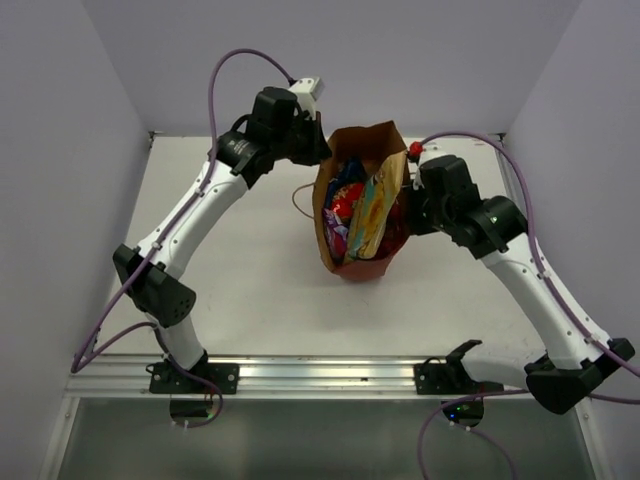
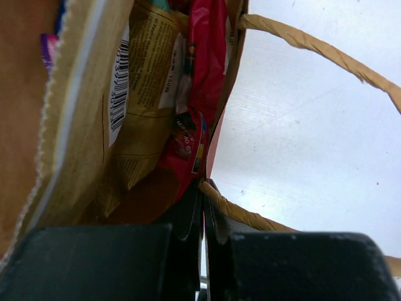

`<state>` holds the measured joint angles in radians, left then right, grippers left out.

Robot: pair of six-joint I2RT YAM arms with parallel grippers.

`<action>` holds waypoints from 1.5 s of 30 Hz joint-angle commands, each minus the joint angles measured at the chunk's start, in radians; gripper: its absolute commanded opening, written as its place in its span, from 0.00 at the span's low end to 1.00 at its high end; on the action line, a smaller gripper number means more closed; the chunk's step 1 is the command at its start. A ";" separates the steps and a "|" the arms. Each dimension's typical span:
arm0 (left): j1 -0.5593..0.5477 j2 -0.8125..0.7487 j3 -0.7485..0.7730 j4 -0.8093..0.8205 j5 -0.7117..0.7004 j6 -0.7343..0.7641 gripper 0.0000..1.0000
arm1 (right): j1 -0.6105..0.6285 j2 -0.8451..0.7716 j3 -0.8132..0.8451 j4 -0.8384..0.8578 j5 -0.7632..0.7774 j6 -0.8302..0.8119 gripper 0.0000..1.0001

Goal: Place the snacks into the paper bag

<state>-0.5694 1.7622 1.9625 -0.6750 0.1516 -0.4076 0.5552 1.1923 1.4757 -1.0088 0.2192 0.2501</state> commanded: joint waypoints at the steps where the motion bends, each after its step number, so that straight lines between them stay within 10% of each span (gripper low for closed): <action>1: 0.023 0.009 -0.025 0.100 0.019 0.001 0.00 | 0.003 0.049 -0.021 0.081 0.006 0.009 0.00; 18: 0.062 0.224 0.161 0.075 -0.001 -0.020 0.00 | 0.003 0.170 0.110 0.144 0.129 -0.017 0.00; 30: 0.063 0.212 0.277 0.086 0.028 -0.051 0.39 | 0.003 0.253 0.187 0.164 0.152 -0.018 0.05; 45: 0.063 0.050 0.133 0.213 0.074 -0.054 0.42 | 0.002 0.205 0.126 0.141 0.241 -0.006 0.06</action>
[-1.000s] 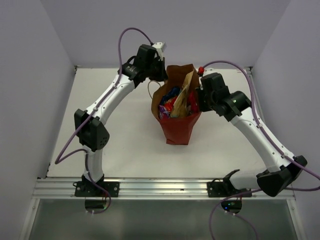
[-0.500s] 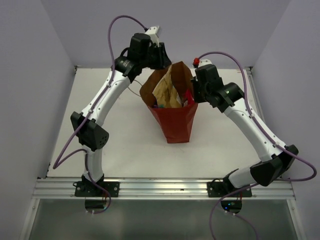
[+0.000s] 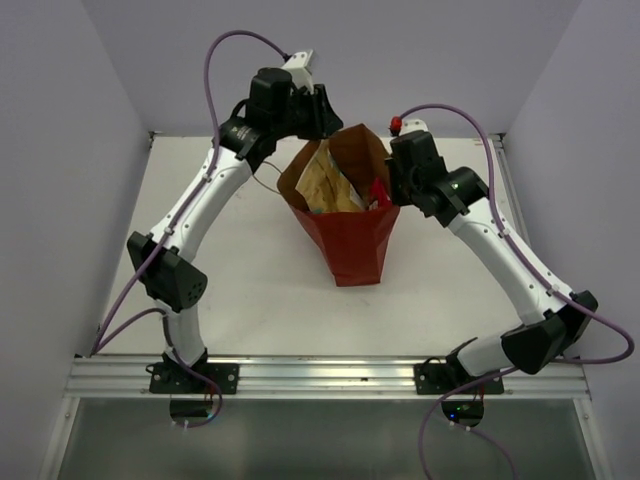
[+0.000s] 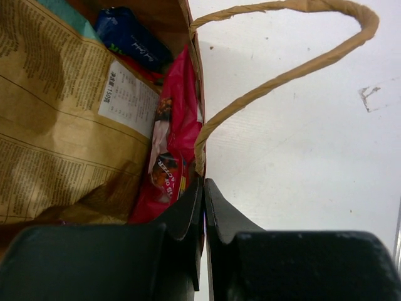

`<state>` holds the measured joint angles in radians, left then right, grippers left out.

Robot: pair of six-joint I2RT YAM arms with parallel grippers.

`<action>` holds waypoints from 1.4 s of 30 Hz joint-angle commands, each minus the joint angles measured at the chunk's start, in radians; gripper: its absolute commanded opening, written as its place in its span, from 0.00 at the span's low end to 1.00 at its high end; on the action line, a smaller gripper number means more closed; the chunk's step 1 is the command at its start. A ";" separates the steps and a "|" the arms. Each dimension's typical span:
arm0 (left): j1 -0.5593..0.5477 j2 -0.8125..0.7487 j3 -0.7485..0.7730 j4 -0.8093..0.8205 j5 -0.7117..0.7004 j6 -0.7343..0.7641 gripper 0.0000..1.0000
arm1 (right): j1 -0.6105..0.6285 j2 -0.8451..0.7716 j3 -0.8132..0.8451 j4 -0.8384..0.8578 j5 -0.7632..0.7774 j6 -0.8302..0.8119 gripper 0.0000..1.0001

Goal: Place the snacks into the paper bag

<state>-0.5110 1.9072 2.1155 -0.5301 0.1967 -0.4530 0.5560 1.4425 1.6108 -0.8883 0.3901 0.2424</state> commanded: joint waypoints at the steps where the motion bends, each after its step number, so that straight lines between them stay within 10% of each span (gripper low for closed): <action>1: 0.005 -0.109 -0.043 0.080 0.032 -0.010 0.42 | 0.001 -0.045 -0.028 0.012 0.076 0.003 0.06; 12: 0.006 -0.356 -0.365 0.016 -0.270 0.054 0.51 | -0.014 -0.064 -0.134 0.035 0.082 0.040 0.06; 22: 0.032 -0.493 -0.730 0.245 -0.220 -0.006 0.60 | -0.027 -0.073 -0.135 0.043 0.101 0.023 0.08; 29: 0.032 -0.502 -0.697 0.222 -0.226 0.016 0.64 | -0.039 -0.094 -0.098 0.055 0.107 0.014 0.27; 33: 0.032 -0.519 -0.710 0.228 -0.229 0.019 0.64 | -0.039 -0.091 -0.077 0.048 0.096 0.012 0.64; 42: 0.032 -0.543 -0.716 0.261 -0.215 0.027 0.66 | -0.039 -0.178 -0.103 0.126 0.122 0.017 0.72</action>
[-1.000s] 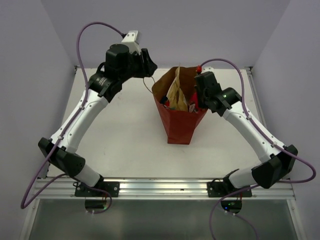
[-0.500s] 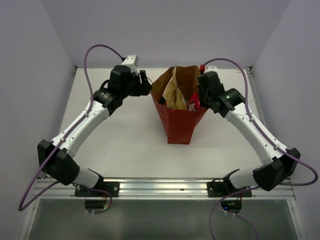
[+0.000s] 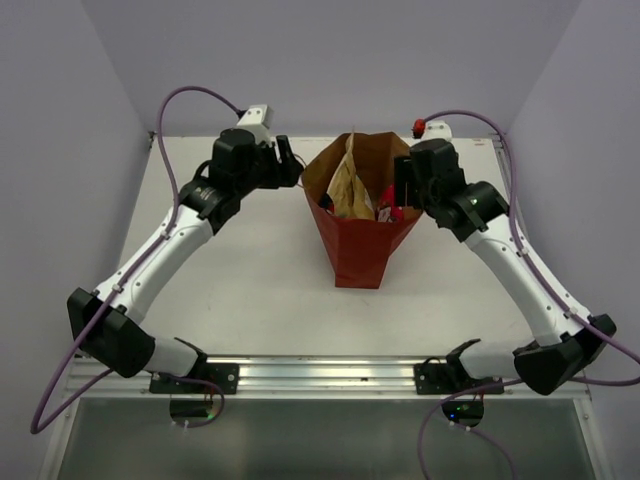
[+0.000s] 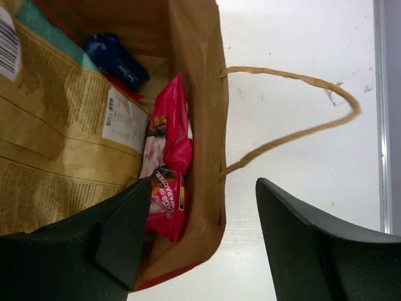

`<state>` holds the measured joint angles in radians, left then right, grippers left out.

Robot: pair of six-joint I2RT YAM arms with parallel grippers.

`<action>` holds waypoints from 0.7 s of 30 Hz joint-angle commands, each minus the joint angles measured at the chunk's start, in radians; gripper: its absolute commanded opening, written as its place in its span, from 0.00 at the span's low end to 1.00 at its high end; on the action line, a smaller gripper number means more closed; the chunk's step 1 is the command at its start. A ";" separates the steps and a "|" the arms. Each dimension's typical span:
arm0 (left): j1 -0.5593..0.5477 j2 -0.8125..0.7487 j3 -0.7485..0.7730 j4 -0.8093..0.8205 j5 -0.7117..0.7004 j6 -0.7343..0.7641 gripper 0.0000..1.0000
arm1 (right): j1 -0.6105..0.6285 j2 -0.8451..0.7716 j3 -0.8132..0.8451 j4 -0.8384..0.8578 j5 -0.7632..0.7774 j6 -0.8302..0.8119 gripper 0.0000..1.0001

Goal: Place the snacks into the paper bag

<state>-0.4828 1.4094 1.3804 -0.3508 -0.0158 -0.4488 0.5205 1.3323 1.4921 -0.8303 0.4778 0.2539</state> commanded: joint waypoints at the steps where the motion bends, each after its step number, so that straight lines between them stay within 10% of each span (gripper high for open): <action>1: 0.004 -0.055 0.014 0.096 0.011 0.027 0.66 | -0.004 -0.087 0.022 0.060 0.050 -0.001 0.72; 9: 0.003 -0.292 -0.024 0.285 -0.025 0.082 0.72 | -0.005 -0.179 0.095 -0.044 0.133 -0.039 0.73; 21: 0.003 -0.766 -0.241 0.325 -0.493 0.139 0.74 | -0.004 -0.352 0.053 -0.023 0.177 -0.083 0.74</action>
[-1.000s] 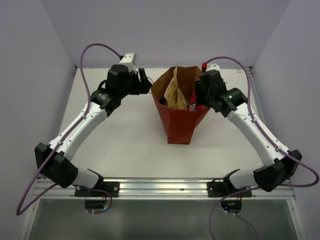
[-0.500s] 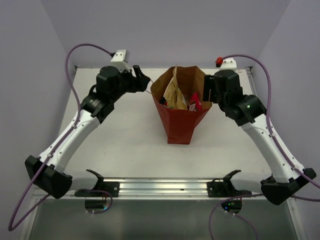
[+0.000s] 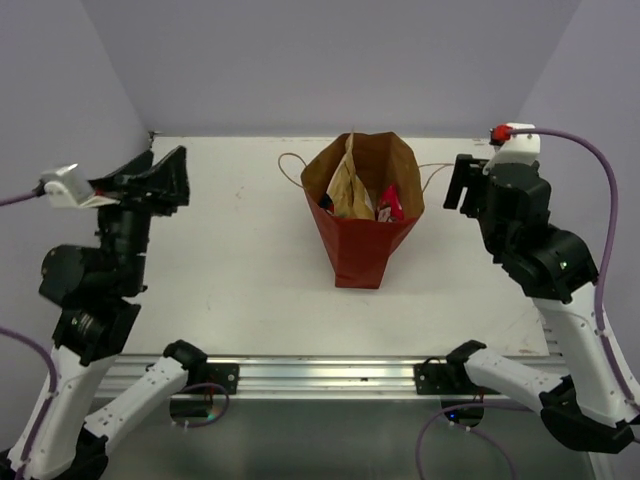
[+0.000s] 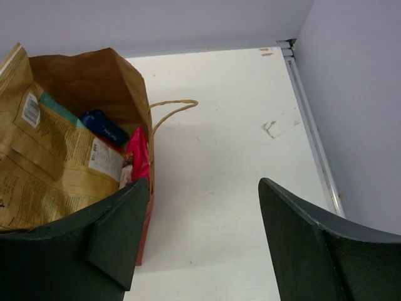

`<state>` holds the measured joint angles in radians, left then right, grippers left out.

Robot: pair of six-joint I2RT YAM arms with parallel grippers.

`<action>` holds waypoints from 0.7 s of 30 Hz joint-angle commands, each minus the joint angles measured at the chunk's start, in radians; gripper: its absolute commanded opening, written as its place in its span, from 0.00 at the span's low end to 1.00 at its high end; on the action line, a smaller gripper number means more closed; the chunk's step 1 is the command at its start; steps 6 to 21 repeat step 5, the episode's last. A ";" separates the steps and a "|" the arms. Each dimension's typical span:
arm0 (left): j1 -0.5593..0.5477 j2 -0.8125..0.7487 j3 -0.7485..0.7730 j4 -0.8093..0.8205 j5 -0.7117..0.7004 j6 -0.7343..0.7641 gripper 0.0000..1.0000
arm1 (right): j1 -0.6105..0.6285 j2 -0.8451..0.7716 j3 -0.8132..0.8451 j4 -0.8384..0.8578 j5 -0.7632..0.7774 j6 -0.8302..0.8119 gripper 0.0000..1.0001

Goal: Place the snacks into the paper bag

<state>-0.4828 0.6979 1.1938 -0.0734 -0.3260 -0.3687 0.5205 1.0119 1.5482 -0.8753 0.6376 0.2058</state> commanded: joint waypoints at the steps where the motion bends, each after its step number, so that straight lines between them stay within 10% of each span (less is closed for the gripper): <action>1: 0.003 -0.066 -0.054 0.032 -0.197 0.069 0.74 | -0.002 -0.044 -0.010 0.038 0.016 -0.043 0.73; 21: 0.003 -0.094 -0.071 -0.006 -0.235 0.102 0.74 | -0.002 -0.081 -0.033 0.068 0.010 -0.043 0.75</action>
